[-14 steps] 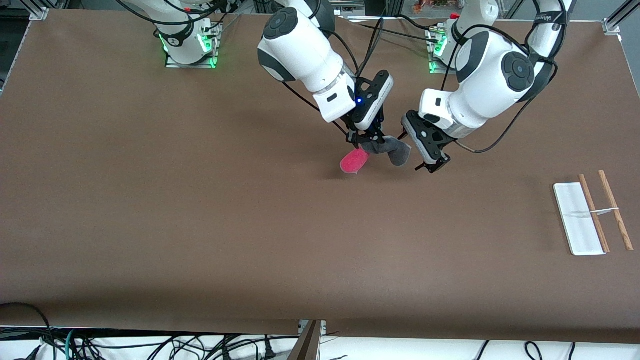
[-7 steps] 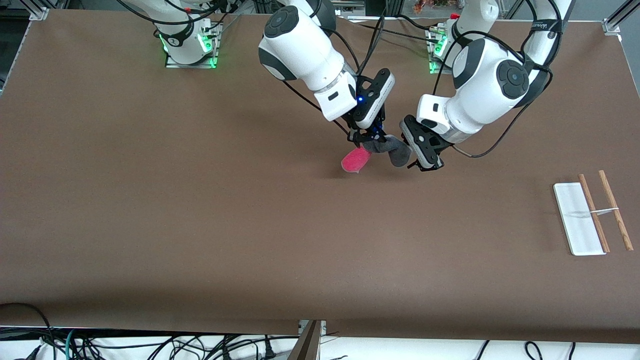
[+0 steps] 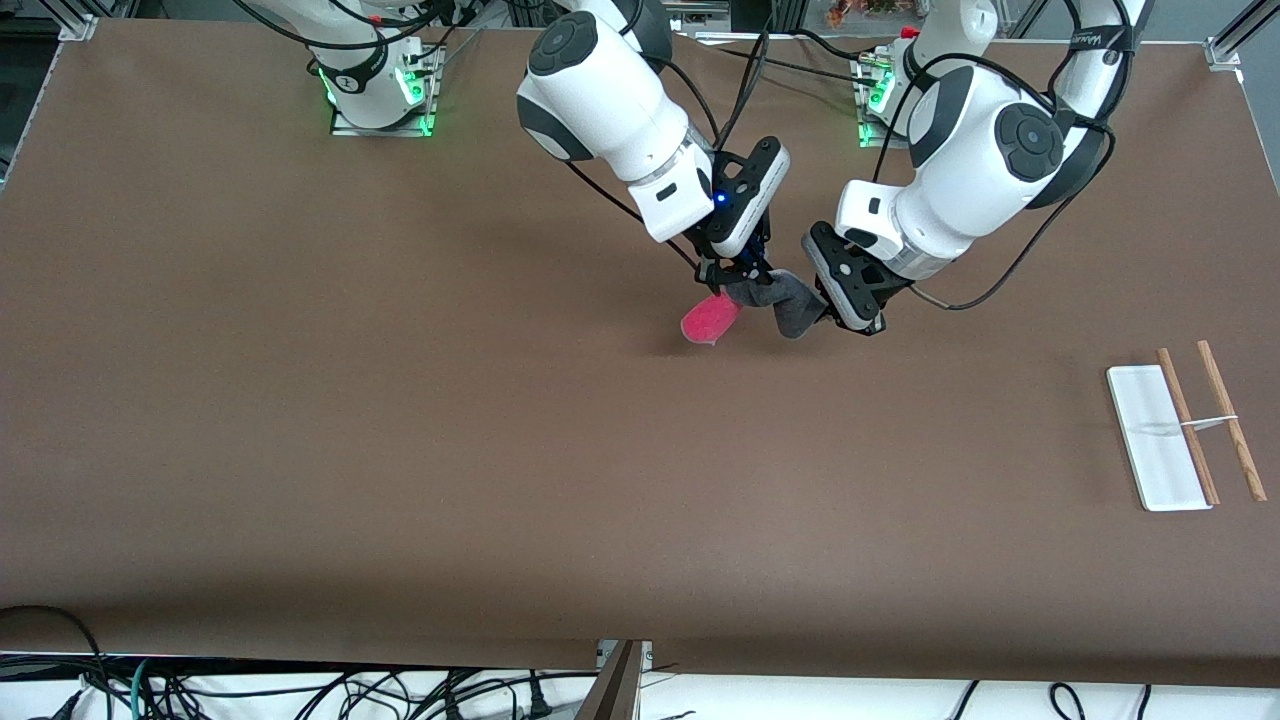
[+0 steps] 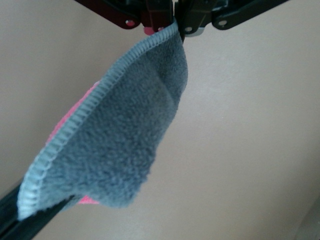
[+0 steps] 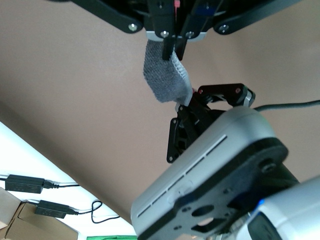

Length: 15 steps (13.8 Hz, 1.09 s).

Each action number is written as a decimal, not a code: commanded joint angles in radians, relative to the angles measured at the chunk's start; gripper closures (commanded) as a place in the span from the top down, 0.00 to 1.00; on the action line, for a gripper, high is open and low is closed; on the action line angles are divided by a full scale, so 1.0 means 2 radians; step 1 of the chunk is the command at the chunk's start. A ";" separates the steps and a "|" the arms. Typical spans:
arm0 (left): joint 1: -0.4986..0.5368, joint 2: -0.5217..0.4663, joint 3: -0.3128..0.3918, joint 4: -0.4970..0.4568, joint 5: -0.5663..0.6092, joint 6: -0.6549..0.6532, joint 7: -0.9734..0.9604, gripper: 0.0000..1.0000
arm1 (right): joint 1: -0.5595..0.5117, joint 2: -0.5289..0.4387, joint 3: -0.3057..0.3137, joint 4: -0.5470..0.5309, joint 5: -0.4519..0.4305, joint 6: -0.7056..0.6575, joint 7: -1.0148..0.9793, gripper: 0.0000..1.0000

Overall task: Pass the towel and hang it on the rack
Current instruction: 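Grasp the towel with the left gripper beside the right gripper, then carry the towel to the rack while the right gripper releases and withdraws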

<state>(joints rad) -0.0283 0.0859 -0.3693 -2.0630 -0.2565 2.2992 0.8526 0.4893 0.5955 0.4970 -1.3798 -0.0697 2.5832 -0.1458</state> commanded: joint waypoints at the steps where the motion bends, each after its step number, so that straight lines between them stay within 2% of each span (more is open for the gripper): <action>1: 0.019 -0.024 0.001 -0.003 0.010 -0.015 0.011 0.00 | 0.005 0.006 0.000 0.013 0.004 0.002 0.005 0.00; 2: 0.025 -0.031 0.002 -0.002 0.010 -0.023 0.023 0.00 | 0.005 0.006 0.001 0.013 0.006 0.002 0.005 0.00; 3: 0.030 -0.034 0.005 0.000 0.010 -0.028 0.041 0.00 | 0.004 0.006 0.000 0.013 0.006 0.002 0.005 0.23; 4: 0.039 -0.038 0.010 0.000 0.010 -0.031 0.061 0.00 | 0.002 0.005 -0.001 0.013 0.006 0.002 0.003 0.58; 5: 0.045 -0.040 0.013 0.000 0.009 -0.034 0.073 0.00 | 0.001 0.005 -0.001 0.013 0.005 0.002 0.002 0.99; 9: 0.062 -0.055 0.014 0.000 0.010 -0.042 0.075 0.00 | -0.001 0.000 -0.002 0.013 0.008 -0.008 0.005 1.00; 11: 0.082 -0.059 0.017 0.000 0.010 -0.043 0.081 0.00 | -0.010 -0.018 -0.004 0.013 0.007 -0.050 0.034 1.00; 13: 0.127 -0.060 0.021 0.000 0.012 -0.044 0.106 0.00 | -0.026 -0.034 -0.005 0.013 0.006 -0.103 0.048 1.00; 15: 0.151 -0.059 0.034 0.000 0.035 -0.043 0.121 0.00 | -0.051 -0.046 -0.005 0.013 0.007 -0.149 0.048 1.00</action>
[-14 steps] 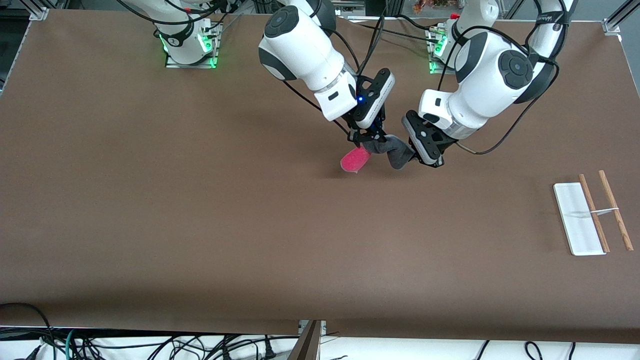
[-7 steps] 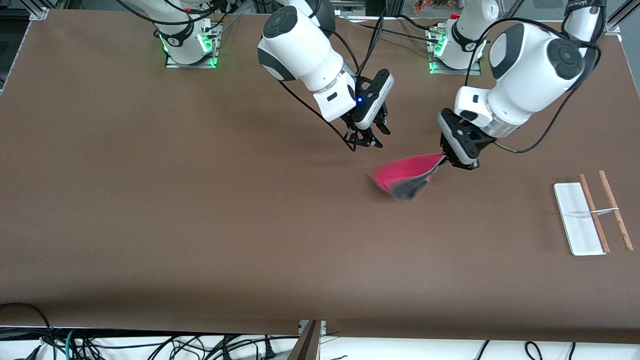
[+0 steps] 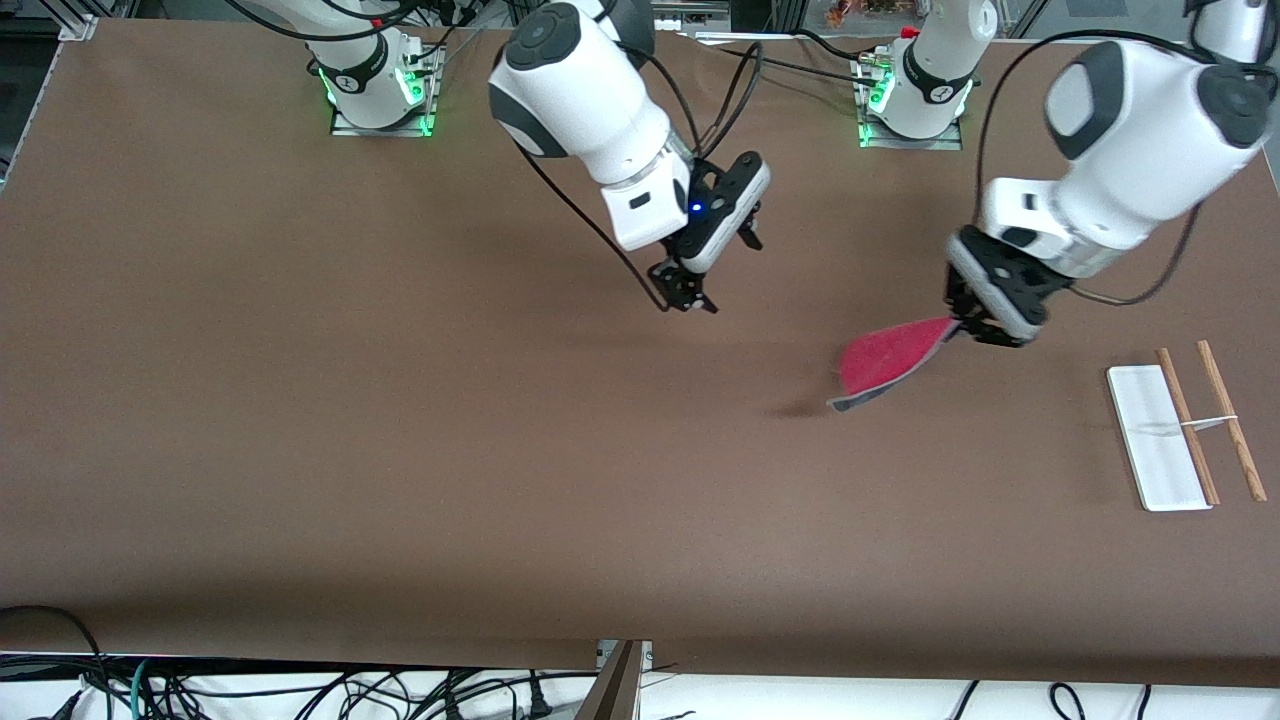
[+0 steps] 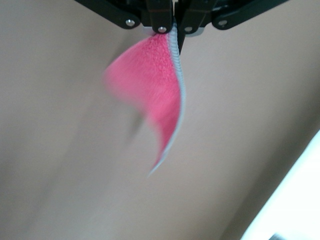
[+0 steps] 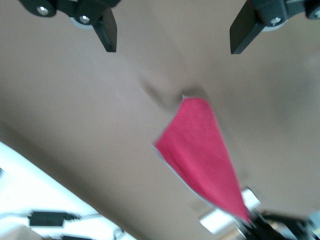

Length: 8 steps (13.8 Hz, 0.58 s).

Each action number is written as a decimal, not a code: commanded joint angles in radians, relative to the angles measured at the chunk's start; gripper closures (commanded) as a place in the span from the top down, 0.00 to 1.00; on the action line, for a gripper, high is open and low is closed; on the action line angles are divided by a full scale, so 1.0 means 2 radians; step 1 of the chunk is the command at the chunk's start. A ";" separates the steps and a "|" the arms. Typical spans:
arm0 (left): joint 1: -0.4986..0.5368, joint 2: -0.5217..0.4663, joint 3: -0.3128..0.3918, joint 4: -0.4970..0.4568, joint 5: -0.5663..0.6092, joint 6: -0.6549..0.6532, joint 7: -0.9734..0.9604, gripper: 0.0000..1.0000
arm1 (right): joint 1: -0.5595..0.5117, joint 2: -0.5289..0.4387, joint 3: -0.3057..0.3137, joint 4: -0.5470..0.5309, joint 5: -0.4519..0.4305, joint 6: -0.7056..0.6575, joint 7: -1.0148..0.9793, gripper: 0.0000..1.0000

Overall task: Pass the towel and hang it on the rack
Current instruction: 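Carry the towel to the rack while the right gripper releases and withdraws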

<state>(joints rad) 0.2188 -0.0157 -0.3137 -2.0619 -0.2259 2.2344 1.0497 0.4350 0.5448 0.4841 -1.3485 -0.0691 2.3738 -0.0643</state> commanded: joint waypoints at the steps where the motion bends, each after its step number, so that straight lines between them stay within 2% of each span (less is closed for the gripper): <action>1: 0.028 -0.009 0.019 -0.001 0.037 -0.011 0.023 0.00 | -0.041 -0.025 0.001 -0.003 0.007 -0.071 0.008 1.00; 3: 0.032 0.003 0.038 0.012 0.059 -0.033 0.022 0.00 | -0.082 -0.039 0.002 -0.003 0.008 -0.120 0.008 1.00; 5: 0.070 0.057 0.043 0.091 0.062 -0.100 0.027 0.00 | -0.118 -0.050 0.001 -0.005 0.015 -0.173 0.008 1.00; 6: 0.075 0.087 0.044 0.132 0.062 -0.128 0.046 0.00 | -0.138 -0.063 -0.006 -0.006 0.035 -0.197 0.012 1.00; 8: 0.087 0.114 0.049 0.171 0.062 -0.142 0.082 0.00 | -0.151 -0.081 -0.050 -0.012 0.051 -0.232 0.009 1.00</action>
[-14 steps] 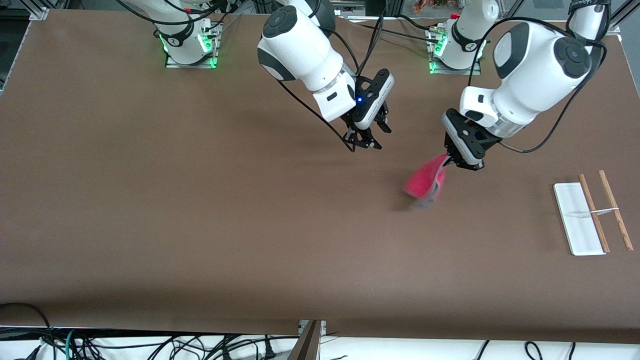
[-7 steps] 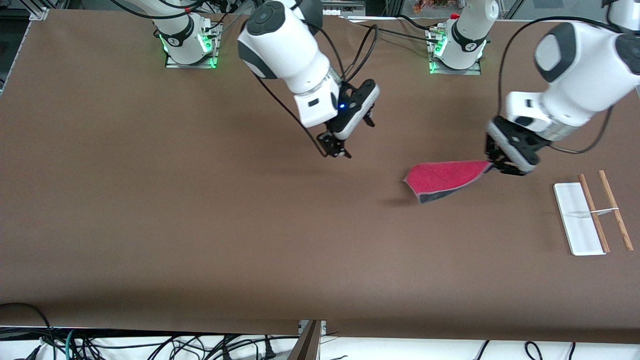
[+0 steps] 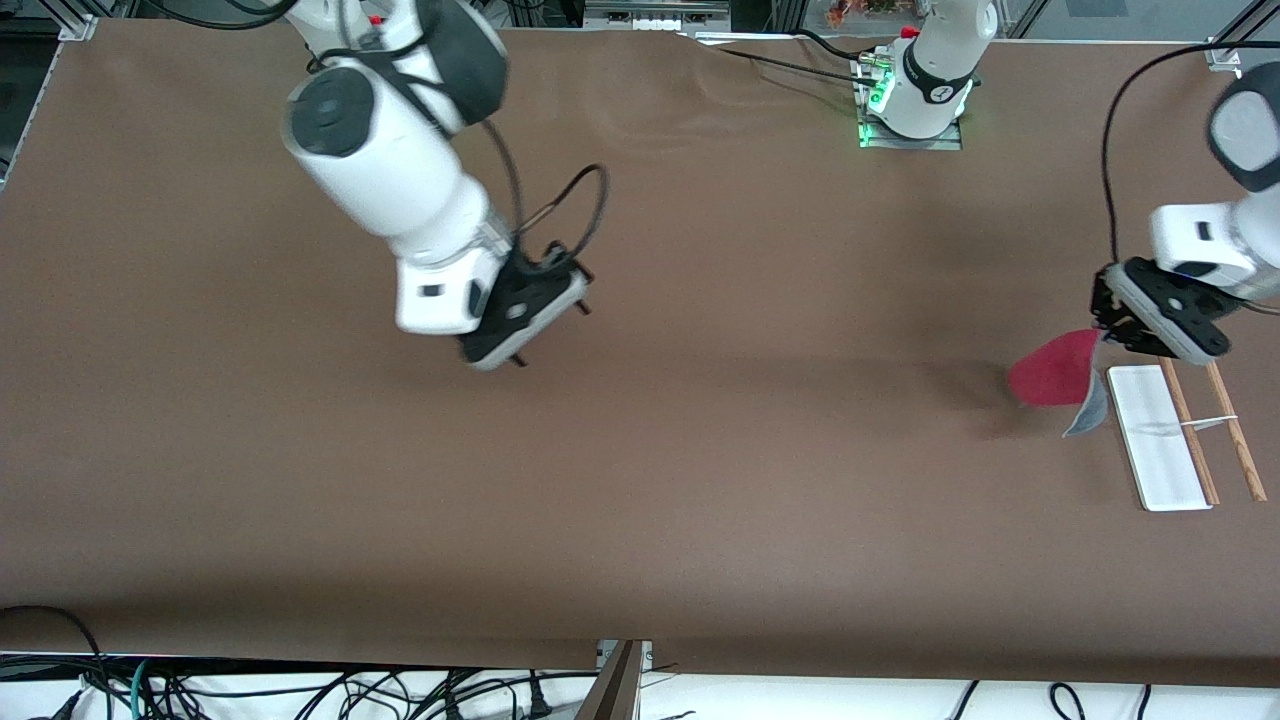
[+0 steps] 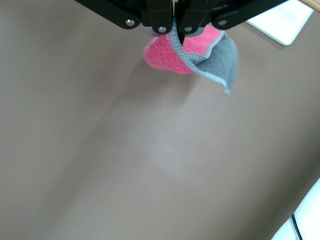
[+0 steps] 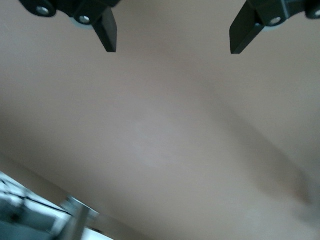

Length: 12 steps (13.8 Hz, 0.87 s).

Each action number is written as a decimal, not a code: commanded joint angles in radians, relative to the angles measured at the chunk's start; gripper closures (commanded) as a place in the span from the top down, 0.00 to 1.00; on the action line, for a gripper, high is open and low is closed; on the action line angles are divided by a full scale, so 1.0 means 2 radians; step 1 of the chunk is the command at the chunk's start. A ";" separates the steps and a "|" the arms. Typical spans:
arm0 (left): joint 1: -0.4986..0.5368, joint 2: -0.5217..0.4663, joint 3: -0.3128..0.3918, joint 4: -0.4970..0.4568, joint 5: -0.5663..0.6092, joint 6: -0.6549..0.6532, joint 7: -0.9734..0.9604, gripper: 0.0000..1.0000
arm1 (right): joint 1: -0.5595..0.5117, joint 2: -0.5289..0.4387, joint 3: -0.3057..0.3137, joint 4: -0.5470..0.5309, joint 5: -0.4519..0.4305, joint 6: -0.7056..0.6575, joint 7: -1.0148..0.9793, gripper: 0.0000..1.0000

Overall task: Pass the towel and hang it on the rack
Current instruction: 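Carry the towel to the rack while the right gripper releases and withdraws, then lower the towel over the wooden rods with the left gripper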

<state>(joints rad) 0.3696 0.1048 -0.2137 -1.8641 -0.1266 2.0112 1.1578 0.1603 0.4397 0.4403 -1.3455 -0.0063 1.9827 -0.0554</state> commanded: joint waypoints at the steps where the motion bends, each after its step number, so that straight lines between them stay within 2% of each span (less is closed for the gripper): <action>1: 0.024 0.054 -0.002 0.071 0.012 -0.031 0.034 0.00 | -0.019 -0.044 -0.052 -0.015 0.023 -0.074 0.005 1.00; 2: 0.036 0.053 -0.002 0.069 0.011 -0.034 0.038 0.00 | -0.028 -0.059 -0.079 -0.015 0.022 -0.105 0.005 1.00; 4: 0.058 0.053 -0.002 0.072 0.010 -0.038 0.065 0.00 | -0.047 -0.087 -0.117 -0.022 0.022 -0.123 0.007 1.00; 6: 0.081 0.057 -0.002 0.078 0.005 -0.038 0.090 0.00 | -0.072 -0.111 -0.136 -0.030 0.017 -0.123 0.007 1.00; 8: 0.094 0.076 -0.001 0.106 0.003 -0.038 0.114 0.00 | -0.079 -0.128 -0.159 -0.034 0.015 -0.128 0.006 1.00; 10: 0.091 0.085 0.001 0.110 -0.003 -0.032 0.128 0.00 | -0.079 -0.147 -0.185 -0.042 0.014 -0.171 0.006 1.00; 12: 0.091 0.103 0.022 0.124 -0.004 -0.017 0.150 0.00 | -0.082 -0.152 -0.199 -0.042 -0.004 -0.189 0.001 1.00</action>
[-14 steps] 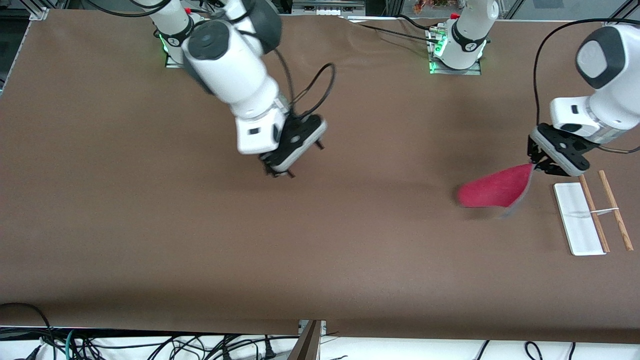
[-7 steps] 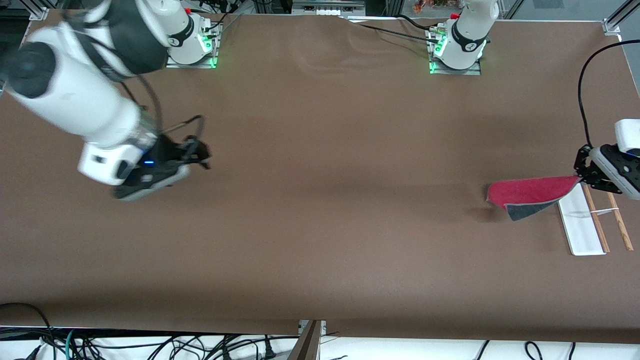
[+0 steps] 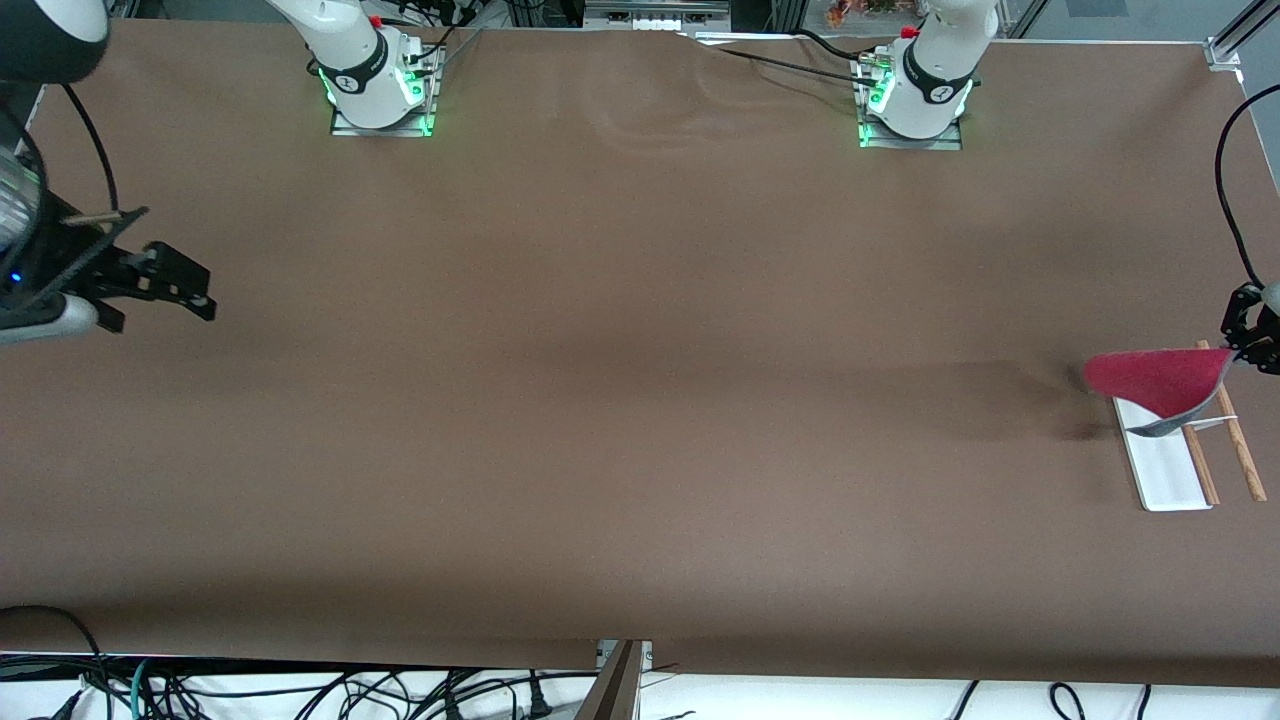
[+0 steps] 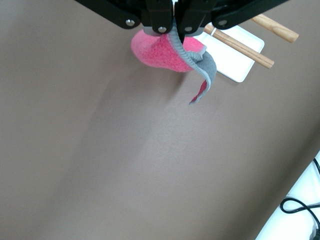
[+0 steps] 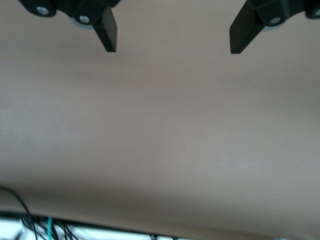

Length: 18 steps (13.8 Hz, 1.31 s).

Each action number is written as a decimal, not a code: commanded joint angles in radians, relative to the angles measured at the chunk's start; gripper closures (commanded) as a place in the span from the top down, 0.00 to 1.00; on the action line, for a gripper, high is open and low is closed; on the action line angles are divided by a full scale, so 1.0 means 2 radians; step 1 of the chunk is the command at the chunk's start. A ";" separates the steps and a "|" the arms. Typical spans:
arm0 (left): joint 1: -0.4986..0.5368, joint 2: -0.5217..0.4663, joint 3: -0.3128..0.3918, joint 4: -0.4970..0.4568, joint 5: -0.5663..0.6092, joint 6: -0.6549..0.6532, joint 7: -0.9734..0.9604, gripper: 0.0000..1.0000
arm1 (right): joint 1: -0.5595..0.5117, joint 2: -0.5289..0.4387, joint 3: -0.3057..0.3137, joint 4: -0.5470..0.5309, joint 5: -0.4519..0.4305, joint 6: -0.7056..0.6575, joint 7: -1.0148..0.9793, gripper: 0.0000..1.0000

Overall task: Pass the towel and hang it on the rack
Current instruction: 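Lower the towel over the wooden rods with the left gripper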

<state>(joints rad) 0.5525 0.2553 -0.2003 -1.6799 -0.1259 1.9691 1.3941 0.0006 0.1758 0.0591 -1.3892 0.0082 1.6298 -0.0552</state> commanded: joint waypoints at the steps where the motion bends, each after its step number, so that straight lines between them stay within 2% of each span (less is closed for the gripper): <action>1: 0.000 0.035 0.017 0.038 -0.005 0.014 0.052 0.00 | -0.002 -0.020 -0.008 -0.018 -0.037 -0.033 -0.002 1.00; 3: 0.000 0.044 0.029 0.061 -0.005 0.019 0.077 0.00 | -0.003 -0.027 -0.008 -0.018 -0.067 -0.060 -0.015 1.00; 7: 0.004 0.067 0.045 0.102 -0.005 0.018 0.101 0.00 | -0.009 -0.038 -0.008 -0.019 -0.062 -0.110 -0.016 1.00; 11: 0.042 0.098 0.047 0.127 -0.017 0.015 0.143 0.00 | -0.023 -0.041 -0.007 -0.018 -0.062 -0.125 -0.018 1.00; 17: 0.084 0.122 0.050 0.131 -0.021 0.017 0.197 0.00 | -0.023 -0.031 -0.009 -0.014 -0.055 -0.143 -0.020 1.00; 18: 0.084 0.125 0.059 0.131 -0.021 0.019 0.207 0.00 | -0.022 -0.030 -0.008 -0.008 -0.055 -0.144 -0.027 1.00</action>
<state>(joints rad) 0.7115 0.4745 -0.0963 -1.4589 -0.1430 2.0205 1.7483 -0.0341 0.1225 0.0376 -1.4049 -0.1078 1.3511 -0.0820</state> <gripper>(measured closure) 0.982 0.000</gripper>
